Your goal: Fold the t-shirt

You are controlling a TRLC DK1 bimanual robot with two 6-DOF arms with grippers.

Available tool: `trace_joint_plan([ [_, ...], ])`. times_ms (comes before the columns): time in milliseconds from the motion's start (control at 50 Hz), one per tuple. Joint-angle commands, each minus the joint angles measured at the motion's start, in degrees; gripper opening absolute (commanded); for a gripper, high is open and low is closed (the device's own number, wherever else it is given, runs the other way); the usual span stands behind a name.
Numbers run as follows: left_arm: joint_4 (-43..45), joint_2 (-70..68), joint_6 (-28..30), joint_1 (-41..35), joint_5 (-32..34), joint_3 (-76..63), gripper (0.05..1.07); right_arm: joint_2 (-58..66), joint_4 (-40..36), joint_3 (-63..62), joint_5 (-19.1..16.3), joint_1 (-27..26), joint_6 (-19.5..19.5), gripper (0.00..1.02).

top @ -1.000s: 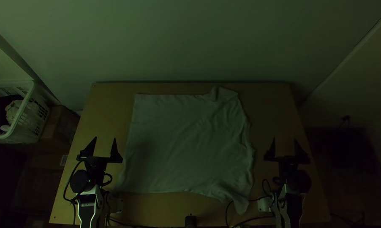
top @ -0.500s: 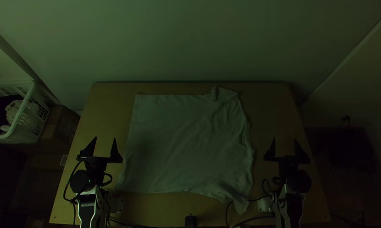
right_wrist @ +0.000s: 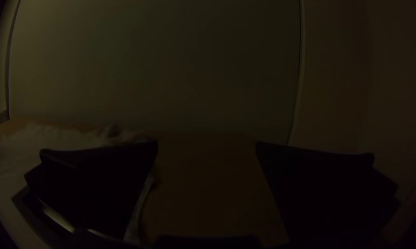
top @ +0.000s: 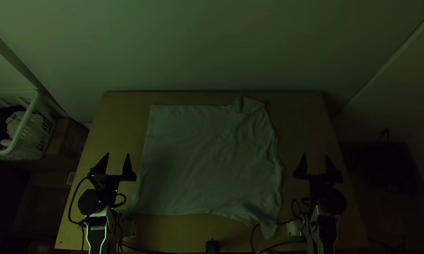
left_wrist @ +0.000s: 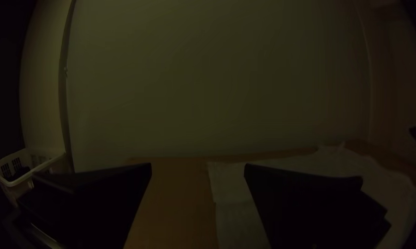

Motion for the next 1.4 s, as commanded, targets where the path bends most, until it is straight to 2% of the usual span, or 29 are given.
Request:
trace_joint_plan([
  [0, -1.08, 0.01, -2.79, -0.39, 0.83, -2.52, 1.02, 0.1, -1.04, -0.75, 0.6, 1.07, 3.55, 0.98],
  [520, -1.17, 0.01, -3.41, -0.75, 0.83, -2.52, 1.02, 0.27, -1.39, -0.66, 0.6, 0.01, 4.43, 0.98],
  [560, -1.08, 0.01, -2.88, -1.01, 0.74, -2.52, 1.02, 0.27, -1.3, -0.66, 0.6, -0.43, 2.59, 0.98],
  [620, -1.08, 0.01, 0.99, -0.92, 0.74, -2.52, 1.02, 0.1, -1.13, -0.66, 0.68, -1.13, -0.67, 0.98],
  [740, -1.08, 0.01, 2.31, -0.66, 0.74, -2.52, 1.02, 0.1, -0.78, -0.75, 1.83, -4.03, -0.75, 0.98],
  [880, -0.99, -0.08, 2.22, -0.75, 0.83, -2.52, 1.02, 0.1, -0.78, -0.75, 1.83, -4.47, -3.39, 0.98],
  [940, -1.17, -0.08, 2.57, -0.66, 0.74, -2.52, 1.02, 0.01, -0.78, -0.75, 1.83, -4.56, -3.39, 0.97],
  [1100, -0.02, -0.16, 3.98, -0.66, 2.41, -2.26, 1.02, -0.08, -1.48, 0.92, 1.91, -3.59, -4.09, 0.98],
  [1180, 0.24, 0.1, 4.33, -1.62, 2.24, -1.21, 1.02, 1.5, -4.2, 4.96, 2.44, -0.96, -5.85, 0.98],
  [1280, 0.77, 3.09, 5.03, -1.54, 2.32, 2.4, 1.02, 12.4, -7.81, 12.96, 4.11, 2.82, -5.59, 0.98],
  [1380, 0.42, 15.57, 5.03, -1.89, 2.41, 10.75, 1.02, 22.95, -11.59, 21.31, 4.02, 5.2, -5.32, 0.98],
])
